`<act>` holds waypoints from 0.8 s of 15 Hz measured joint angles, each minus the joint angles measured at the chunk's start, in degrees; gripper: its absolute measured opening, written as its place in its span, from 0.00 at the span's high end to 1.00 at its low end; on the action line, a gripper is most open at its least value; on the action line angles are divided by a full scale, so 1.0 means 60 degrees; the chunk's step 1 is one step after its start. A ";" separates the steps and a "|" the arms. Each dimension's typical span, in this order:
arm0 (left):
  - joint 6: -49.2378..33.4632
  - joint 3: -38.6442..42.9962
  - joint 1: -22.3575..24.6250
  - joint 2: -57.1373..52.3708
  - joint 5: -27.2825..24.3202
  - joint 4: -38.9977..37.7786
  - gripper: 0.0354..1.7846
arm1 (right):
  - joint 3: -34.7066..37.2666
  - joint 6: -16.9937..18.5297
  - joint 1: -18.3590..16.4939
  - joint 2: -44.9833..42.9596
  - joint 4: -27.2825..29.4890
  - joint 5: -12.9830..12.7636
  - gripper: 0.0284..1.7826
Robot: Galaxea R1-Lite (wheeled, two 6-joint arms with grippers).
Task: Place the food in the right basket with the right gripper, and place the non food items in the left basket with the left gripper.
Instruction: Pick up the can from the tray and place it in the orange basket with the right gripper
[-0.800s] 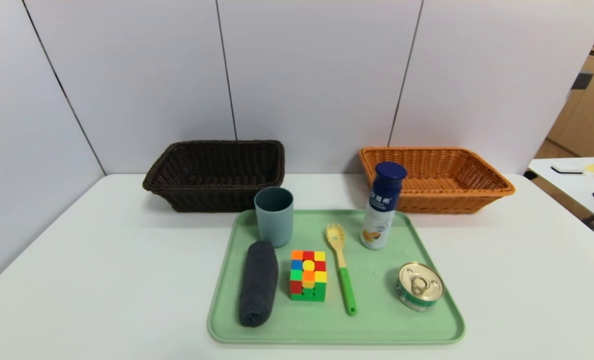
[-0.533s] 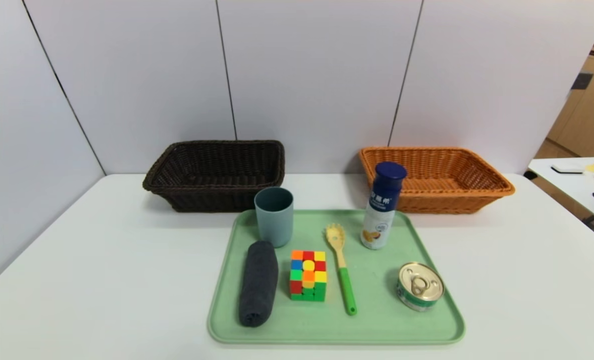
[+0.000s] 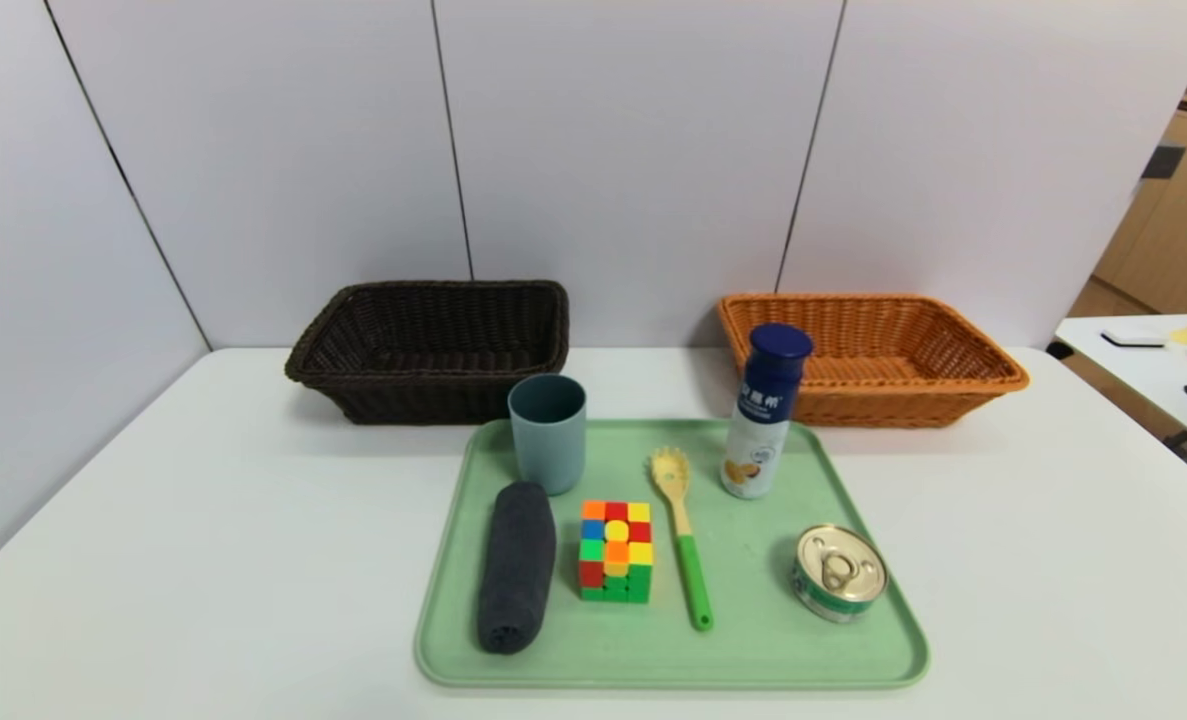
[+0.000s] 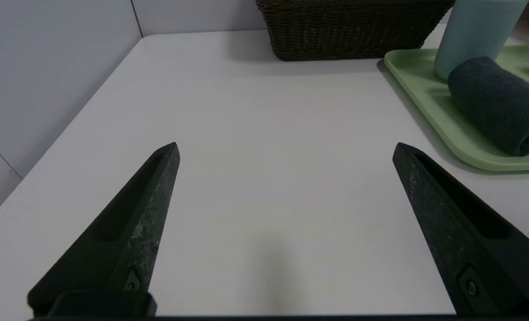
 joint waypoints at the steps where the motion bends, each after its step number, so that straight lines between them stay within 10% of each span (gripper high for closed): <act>1: 0.0000 -0.0354 0.0000 0.0093 -0.0063 0.0049 0.06 | -0.0398 -0.0020 0.0000 0.0055 0.0132 0.0293 0.05; 12: -0.0020 -0.4332 -0.0039 0.5998 -0.0679 -0.2231 0.06 | -0.4460 -0.0033 0.0221 0.5935 -0.1855 0.1156 0.04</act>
